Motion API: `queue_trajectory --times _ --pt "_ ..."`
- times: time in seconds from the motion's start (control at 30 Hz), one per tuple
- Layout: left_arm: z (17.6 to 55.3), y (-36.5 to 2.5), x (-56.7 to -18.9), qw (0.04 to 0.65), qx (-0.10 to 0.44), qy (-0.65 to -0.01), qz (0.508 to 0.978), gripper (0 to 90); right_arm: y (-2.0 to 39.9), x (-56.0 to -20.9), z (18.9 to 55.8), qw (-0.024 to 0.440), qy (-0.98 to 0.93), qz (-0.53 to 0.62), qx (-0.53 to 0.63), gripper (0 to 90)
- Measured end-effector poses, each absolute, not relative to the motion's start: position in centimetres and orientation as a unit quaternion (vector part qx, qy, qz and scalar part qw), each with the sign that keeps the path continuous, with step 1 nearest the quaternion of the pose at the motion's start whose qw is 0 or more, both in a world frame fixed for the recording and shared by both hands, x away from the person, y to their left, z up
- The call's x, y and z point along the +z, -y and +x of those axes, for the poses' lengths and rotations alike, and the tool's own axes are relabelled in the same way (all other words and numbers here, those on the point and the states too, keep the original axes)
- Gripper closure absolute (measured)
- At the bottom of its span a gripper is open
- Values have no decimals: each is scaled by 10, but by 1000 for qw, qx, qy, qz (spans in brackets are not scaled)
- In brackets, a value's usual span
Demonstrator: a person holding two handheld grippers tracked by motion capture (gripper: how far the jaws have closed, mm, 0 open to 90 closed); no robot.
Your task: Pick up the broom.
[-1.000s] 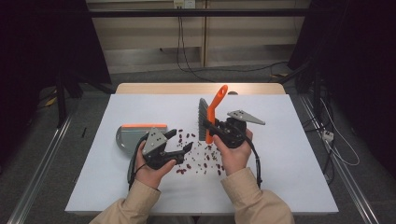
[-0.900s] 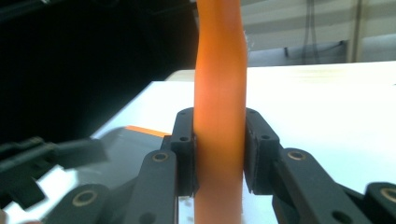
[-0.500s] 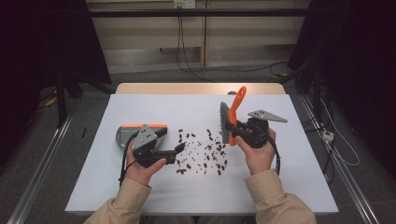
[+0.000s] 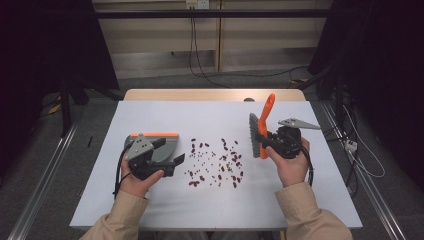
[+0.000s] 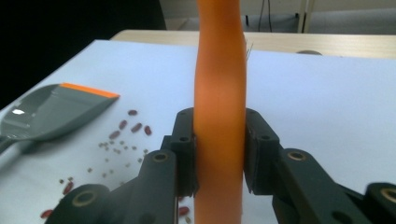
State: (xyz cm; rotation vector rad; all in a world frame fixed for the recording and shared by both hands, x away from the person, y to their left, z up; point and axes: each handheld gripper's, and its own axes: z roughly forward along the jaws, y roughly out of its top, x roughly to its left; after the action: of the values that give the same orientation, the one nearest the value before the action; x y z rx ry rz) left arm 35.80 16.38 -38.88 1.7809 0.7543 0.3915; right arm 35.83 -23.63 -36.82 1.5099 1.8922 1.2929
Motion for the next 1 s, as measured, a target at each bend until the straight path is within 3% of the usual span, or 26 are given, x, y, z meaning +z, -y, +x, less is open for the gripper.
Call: queue_trajectory --times 0.7,1.0 --pt "359 -190 -396 547 166 -336 749 111 256 -387 366 153 -715 567 380 695" --pt "360 -193 -399 545 166 -338 749 109 247 -405 389 179 -716 564 370 701"
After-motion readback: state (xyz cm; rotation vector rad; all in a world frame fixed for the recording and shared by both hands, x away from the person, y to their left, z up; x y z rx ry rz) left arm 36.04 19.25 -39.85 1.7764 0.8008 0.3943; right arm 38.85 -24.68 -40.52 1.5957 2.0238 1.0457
